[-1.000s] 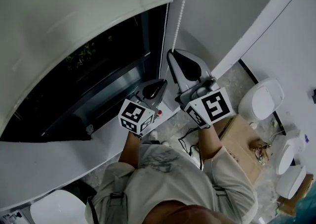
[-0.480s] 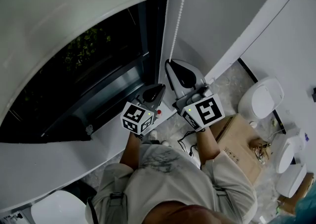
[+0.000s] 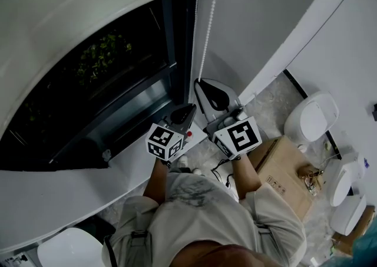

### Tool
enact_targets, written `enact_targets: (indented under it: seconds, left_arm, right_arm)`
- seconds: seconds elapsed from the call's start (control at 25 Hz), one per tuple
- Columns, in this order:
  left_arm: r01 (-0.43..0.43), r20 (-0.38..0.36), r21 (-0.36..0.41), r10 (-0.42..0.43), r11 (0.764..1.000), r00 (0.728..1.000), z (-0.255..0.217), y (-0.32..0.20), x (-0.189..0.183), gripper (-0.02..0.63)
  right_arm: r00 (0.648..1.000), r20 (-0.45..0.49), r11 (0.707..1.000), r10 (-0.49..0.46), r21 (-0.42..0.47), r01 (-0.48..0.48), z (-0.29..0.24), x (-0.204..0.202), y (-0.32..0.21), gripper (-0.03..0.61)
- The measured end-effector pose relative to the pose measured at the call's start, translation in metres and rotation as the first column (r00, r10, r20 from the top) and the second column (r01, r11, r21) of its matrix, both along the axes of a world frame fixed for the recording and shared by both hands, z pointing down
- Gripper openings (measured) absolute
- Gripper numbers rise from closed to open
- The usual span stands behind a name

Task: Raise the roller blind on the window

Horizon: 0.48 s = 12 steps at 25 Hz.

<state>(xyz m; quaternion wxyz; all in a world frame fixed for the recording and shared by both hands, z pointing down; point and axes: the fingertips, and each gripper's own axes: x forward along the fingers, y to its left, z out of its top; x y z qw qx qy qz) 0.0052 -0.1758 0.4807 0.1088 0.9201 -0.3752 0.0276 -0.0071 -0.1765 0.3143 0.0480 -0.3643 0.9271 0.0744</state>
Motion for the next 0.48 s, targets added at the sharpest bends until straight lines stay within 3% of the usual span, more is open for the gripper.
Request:
enact_targets:
  seconds: [0.48]
  left_arm:
    - [0.005, 0.02, -0.054, -0.004, 0.999, 1.0, 0.032, 0.002, -0.001, 0.011]
  right_arm:
    - [0.999, -0.034, 0.998, 0.007, -0.063, -0.009, 0.035, 0.002, 0.006, 0.012]
